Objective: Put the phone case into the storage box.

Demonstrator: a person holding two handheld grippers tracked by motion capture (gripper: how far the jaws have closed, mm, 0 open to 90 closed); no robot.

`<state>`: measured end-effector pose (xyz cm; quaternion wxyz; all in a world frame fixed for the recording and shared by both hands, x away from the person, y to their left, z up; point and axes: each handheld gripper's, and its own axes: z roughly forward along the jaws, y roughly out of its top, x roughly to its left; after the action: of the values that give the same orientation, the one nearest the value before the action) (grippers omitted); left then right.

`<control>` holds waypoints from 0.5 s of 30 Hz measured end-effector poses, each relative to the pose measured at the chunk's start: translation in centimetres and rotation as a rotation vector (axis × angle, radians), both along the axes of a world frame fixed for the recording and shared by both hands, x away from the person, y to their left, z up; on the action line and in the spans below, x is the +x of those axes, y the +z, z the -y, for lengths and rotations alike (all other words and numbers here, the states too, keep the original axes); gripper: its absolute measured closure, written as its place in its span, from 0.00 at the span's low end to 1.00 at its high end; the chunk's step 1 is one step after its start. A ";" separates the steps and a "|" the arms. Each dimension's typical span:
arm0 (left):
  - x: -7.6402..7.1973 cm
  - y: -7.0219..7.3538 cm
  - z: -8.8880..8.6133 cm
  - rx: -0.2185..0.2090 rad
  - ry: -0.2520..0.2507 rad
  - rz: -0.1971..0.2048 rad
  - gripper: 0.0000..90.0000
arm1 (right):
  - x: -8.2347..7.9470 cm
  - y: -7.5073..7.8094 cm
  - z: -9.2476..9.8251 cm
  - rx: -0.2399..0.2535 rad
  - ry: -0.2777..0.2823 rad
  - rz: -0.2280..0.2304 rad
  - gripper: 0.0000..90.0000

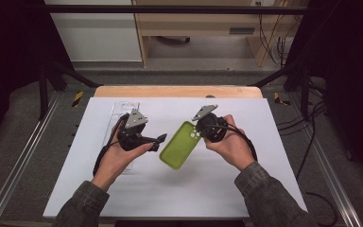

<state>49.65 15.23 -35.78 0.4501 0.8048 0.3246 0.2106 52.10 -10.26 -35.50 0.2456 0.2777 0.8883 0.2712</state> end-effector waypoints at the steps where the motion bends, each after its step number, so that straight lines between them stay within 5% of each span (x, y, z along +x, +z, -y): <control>1: 0.1 0.0 0.1 -0.003 -0.008 -0.008 0.13 | 0.0 0.0 0.0 -0.003 -0.001 0.003 0.98; 5: 0.6 0.2 0.7 -0.026 -0.033 -0.049 0.14 | -0.1 0.0 -0.1 -0.004 -0.001 0.011 0.98; 15: 1.2 0.2 1.7 0.003 -0.036 -0.049 0.14 | -0.2 -0.2 -0.1 0.019 -0.004 0.033 0.98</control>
<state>50.87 13.54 -35.56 0.4444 0.8162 0.3206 0.1832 51.91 -10.15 -35.68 0.2580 0.2771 0.8810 0.2838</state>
